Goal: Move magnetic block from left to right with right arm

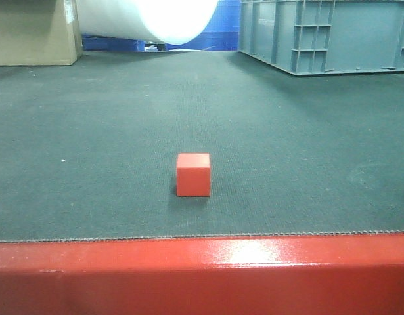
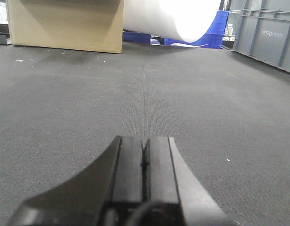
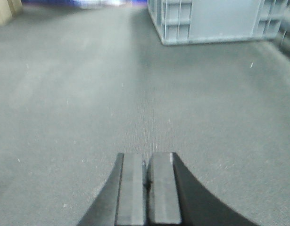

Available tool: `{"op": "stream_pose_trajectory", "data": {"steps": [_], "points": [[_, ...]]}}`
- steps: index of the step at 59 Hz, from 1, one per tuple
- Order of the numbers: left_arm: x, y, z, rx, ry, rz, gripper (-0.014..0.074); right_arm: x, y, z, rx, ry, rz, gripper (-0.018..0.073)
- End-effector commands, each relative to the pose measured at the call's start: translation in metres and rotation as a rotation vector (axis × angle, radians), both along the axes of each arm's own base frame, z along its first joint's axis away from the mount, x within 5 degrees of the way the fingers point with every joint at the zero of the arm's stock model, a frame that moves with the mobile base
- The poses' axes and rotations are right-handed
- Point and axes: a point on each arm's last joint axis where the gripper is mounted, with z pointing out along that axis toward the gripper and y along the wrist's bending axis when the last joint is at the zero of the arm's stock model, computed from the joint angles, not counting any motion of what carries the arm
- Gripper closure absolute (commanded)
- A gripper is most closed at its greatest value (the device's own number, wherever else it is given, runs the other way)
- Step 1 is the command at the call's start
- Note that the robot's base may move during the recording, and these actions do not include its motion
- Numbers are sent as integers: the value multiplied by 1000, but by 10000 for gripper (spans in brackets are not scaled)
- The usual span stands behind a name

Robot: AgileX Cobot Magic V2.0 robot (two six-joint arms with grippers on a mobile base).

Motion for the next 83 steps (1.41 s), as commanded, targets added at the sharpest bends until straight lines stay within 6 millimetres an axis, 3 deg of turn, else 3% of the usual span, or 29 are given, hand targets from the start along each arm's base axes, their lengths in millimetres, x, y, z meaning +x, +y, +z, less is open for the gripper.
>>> {"op": "stream_pose_trajectory", "data": {"steps": [1, 9, 39, 48, 59, 83], "points": [[-1, 0, 5, -7, -85, -3, 713, -11, -2, 15, -1, -168, -15, 503], [-1, 0, 5, -7, -85, -3, 713, -19, -2, 9, 1, -197, -15, 503], [-1, 0, 5, -7, -85, -3, 713, -19, -2, 7, 1, -190, -15, 503], [-1, 0, 5, -7, -85, -3, 713, -20, -3, 4, -5, -266, -24, 503], [-1, 0, 5, -7, -85, -3, 713, -31, -4, -15, 1, -375, -32, 503], [-1, 0, 5, -7, -85, -3, 713, -38, -4, -55, -4, -319, -28, 503]]}}
